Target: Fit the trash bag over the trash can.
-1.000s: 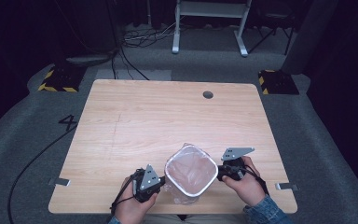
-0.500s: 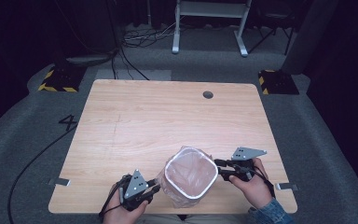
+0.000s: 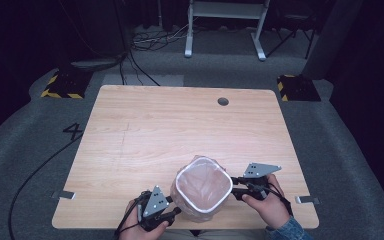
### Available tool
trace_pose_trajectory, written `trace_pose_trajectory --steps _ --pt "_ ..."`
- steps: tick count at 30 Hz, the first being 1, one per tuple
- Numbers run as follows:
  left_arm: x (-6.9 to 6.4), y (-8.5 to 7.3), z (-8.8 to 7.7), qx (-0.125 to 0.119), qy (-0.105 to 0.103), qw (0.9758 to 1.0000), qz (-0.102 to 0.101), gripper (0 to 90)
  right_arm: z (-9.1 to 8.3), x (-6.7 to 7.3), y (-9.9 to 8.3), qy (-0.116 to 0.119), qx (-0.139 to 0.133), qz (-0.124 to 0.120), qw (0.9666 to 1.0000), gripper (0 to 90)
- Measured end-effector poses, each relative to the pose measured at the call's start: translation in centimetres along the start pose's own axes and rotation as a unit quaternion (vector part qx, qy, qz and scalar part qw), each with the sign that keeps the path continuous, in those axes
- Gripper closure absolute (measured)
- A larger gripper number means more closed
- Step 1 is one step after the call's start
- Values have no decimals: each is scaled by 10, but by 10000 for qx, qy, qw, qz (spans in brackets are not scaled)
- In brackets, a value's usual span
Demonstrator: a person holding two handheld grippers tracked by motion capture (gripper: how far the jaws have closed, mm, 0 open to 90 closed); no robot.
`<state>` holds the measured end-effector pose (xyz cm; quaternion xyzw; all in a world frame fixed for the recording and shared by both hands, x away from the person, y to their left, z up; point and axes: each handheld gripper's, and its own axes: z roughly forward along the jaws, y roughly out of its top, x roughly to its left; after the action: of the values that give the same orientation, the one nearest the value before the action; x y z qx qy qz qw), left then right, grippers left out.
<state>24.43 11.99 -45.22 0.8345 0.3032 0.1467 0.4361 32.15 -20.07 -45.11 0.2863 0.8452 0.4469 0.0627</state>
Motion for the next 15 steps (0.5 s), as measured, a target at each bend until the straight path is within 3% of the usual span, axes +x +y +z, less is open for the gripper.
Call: trace_pose_trajectory --steps 5,8,11,15 --pt "13 6 8 32 423 9991 68 659 1 10 -5 -183 143 -38 9997 712" --pt "26 6 11 -41 611 9981 -54 632 3 16 -8 26 202 -43 9998 686" --pt "36 3 6 -284 521 9974 -399 565 4 21 -10 267 170 -6 9995 625" --pt "37 -2 -13 -268 461 9979 -355 526 -4 20 -9 188 35 -80 9998 551"
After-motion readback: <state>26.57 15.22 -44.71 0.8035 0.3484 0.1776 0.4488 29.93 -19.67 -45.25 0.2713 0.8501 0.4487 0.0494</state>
